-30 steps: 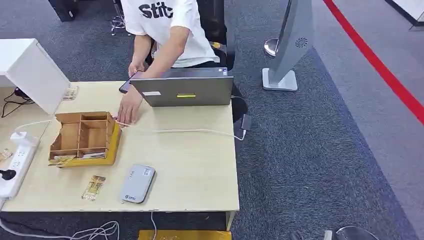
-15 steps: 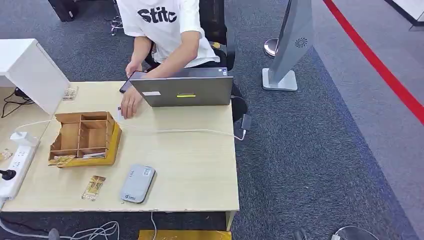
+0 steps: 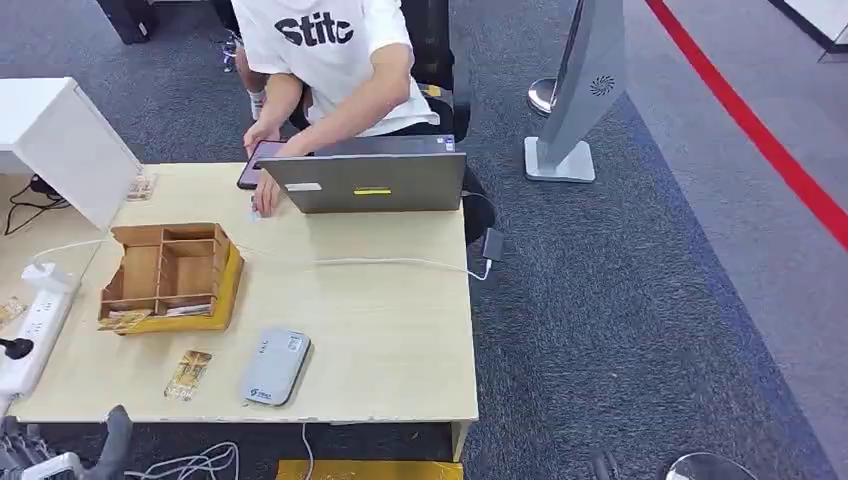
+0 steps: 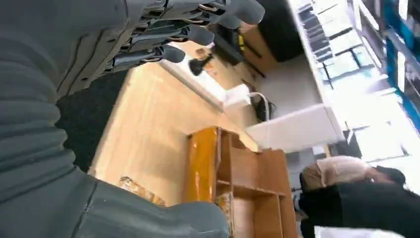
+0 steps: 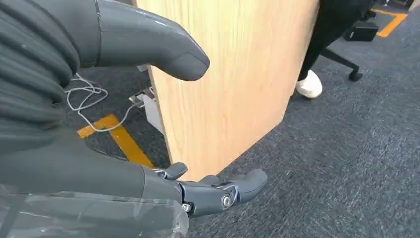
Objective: Pass the card to the sensor for recognition and then transmit it.
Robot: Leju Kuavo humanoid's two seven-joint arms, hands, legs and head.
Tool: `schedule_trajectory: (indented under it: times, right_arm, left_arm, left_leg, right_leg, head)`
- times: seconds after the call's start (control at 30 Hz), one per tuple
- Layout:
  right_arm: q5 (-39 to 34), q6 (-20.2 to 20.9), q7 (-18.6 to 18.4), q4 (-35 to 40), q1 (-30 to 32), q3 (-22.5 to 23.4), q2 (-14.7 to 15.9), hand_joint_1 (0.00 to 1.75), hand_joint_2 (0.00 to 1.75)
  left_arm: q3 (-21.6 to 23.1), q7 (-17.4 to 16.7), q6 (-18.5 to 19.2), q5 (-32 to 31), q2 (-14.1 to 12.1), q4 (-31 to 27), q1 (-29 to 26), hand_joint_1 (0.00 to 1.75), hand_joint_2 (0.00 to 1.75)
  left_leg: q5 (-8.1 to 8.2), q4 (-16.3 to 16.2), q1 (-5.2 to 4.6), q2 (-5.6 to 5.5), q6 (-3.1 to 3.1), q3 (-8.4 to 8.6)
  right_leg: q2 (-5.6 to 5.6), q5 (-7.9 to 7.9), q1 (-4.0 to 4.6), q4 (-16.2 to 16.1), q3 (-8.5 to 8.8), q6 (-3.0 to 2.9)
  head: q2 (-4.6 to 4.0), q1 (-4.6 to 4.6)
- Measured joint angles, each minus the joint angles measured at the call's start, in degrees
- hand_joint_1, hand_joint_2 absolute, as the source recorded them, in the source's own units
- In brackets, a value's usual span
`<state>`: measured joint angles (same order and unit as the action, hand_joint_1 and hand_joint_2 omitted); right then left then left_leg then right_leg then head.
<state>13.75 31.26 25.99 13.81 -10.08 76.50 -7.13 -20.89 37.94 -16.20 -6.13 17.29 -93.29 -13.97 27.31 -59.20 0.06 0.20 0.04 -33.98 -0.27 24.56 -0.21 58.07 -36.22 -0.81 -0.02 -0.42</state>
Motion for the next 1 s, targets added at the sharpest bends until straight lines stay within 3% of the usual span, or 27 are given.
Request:
schedule_trajectory:
  times: [0.5,1.0]
  right_arm:
    - [-0.28,-1.86,-1.33,-0.48,-2.58,-1.42,-0.66,0.0,1.75]
    - [-0.39,-4.9,-3.13,-0.87,-4.39,-4.15,-1.62,0.0,1.75]
  left_arm:
    - [9.73,-9.86,-4.66,-25.9,-9.53,1.07,10.07,0.0,1.75]
    - [17.03,-19.43,-7.17,-47.47,-17.88,13.82,25.04,0.0,1.75]
  left_leg:
    - [-0.15,-0.01,0.01,0.0,-0.11,0.0]
    - [-0.29,-0.02,0.01,0.01,-0.09,-0.02]
  right_leg:
    - [0.02,-0.19,0.01,0.01,-0.05,-0.04]
    - [0.03,-0.31,0.01,0.02,-0.09,-0.12]
  head:
    - [0.0,0.02]
    - [0.0,0.0]
